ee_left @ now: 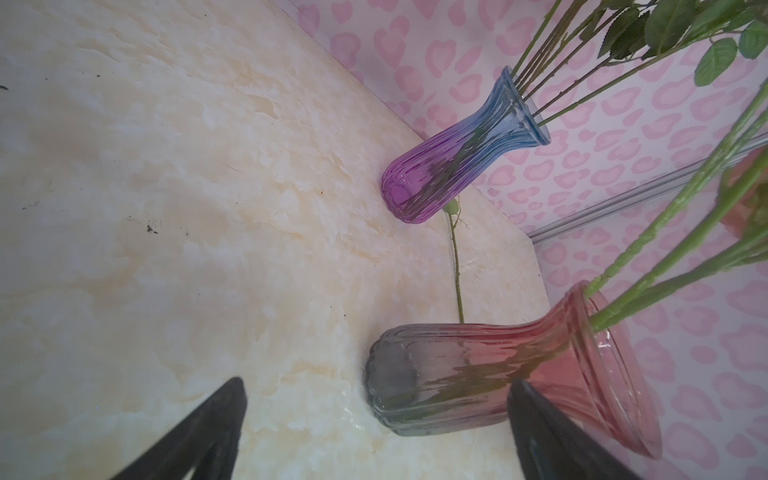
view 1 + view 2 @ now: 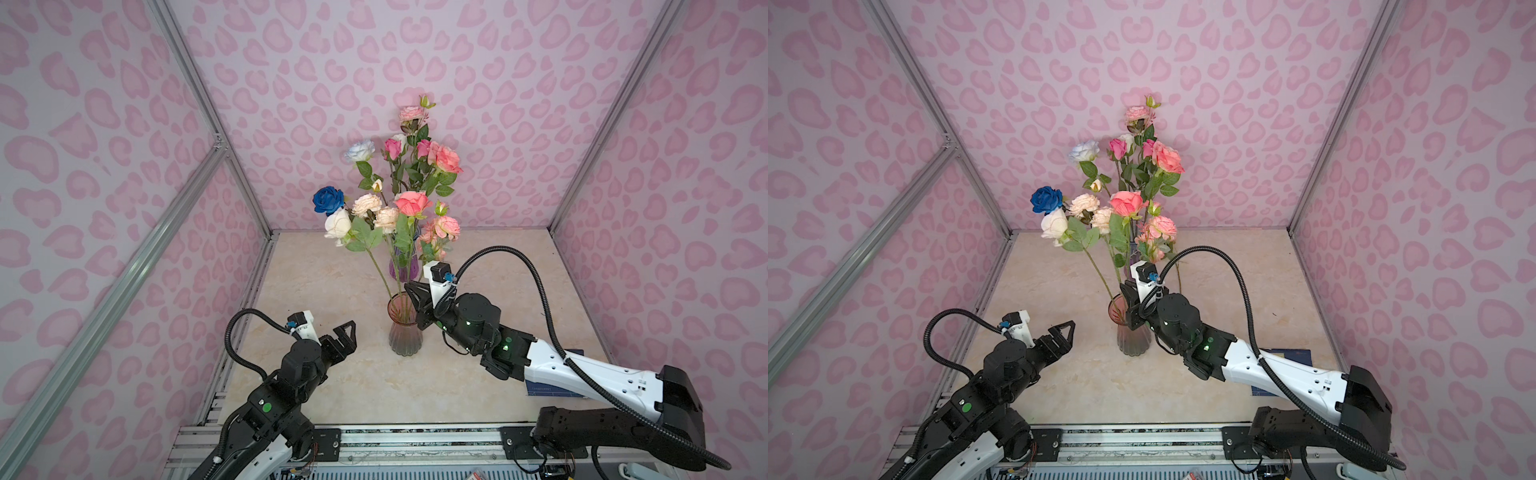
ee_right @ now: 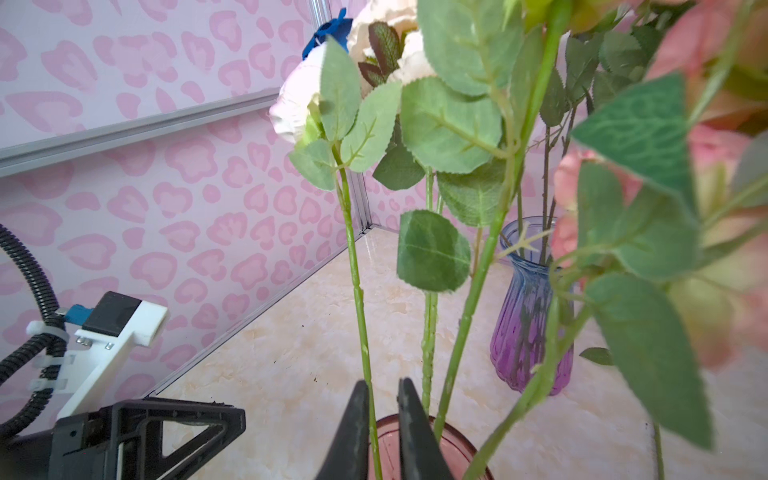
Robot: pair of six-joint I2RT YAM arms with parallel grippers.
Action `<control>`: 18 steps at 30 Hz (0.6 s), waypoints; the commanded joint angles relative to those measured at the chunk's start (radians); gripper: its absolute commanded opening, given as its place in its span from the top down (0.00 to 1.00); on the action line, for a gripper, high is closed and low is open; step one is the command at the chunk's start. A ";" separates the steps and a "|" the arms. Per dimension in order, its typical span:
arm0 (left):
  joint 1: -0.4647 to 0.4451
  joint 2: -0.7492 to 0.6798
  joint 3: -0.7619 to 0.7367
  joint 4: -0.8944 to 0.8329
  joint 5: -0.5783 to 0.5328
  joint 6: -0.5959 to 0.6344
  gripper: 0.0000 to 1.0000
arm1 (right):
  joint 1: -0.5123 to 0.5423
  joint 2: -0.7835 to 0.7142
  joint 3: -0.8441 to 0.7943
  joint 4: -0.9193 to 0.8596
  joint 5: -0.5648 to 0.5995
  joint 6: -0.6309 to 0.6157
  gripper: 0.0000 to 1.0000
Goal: Arrange the flowers into the vase
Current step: 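Lower the cream rose stem into the red-grey vase and open the right gripper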
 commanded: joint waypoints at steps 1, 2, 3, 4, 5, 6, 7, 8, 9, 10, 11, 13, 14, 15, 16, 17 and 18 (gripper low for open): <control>0.000 0.022 0.024 0.058 0.000 0.030 0.01 | 0.003 -0.018 -0.007 -0.013 0.032 0.003 0.85; 0.001 0.028 0.029 0.067 0.007 0.035 0.01 | 0.004 -0.024 -0.008 -0.015 0.035 0.004 0.85; 0.000 0.031 0.033 0.077 0.014 0.041 0.01 | 0.005 -0.033 -0.011 -0.015 0.036 0.007 0.85; 0.000 0.032 0.035 0.083 0.022 0.045 0.01 | 0.006 -0.040 -0.016 -0.013 0.037 0.007 0.85; 0.000 0.031 0.039 0.084 0.024 0.046 0.01 | 0.008 -0.048 -0.018 -0.015 0.042 0.009 0.85; 0.000 0.031 0.041 0.081 0.025 0.050 0.02 | 0.012 -0.059 -0.022 -0.017 0.048 0.012 0.85; 0.000 0.030 0.040 0.074 0.026 0.050 0.02 | 0.014 -0.070 -0.026 -0.019 0.050 0.015 0.85; 0.000 0.027 0.038 0.068 0.029 0.048 0.02 | 0.014 -0.081 -0.031 -0.023 0.052 0.017 0.85; 0.000 0.021 0.033 0.062 0.036 0.044 0.02 | 0.015 -0.096 -0.038 -0.028 0.059 0.021 0.84; 0.000 0.013 0.019 0.060 0.045 0.037 0.01 | 0.014 -0.112 -0.047 -0.032 0.071 0.019 0.84; 0.000 0.007 0.002 0.062 0.052 0.029 0.01 | 0.014 -0.127 -0.056 -0.039 0.088 0.017 0.84; 0.000 -0.014 -0.039 0.064 0.066 0.007 0.01 | 0.013 -0.159 -0.076 -0.069 0.167 0.016 0.84; 0.000 -0.024 -0.059 0.067 0.067 -0.003 0.02 | 0.008 -0.176 -0.087 -0.090 0.213 0.017 0.84; 0.000 -0.034 -0.074 0.067 0.068 -0.011 0.01 | -0.002 -0.188 -0.096 -0.115 0.245 0.023 0.83; 0.000 -0.045 -0.093 0.070 0.068 -0.020 0.01 | -0.024 -0.201 -0.108 -0.144 0.266 0.035 0.81; 0.000 -0.053 -0.110 0.073 0.067 -0.031 0.01 | -0.055 -0.210 -0.116 -0.186 0.277 0.062 0.80; 0.000 -0.058 -0.123 0.079 0.067 -0.042 0.01 | -0.085 -0.219 -0.124 -0.226 0.286 0.100 0.80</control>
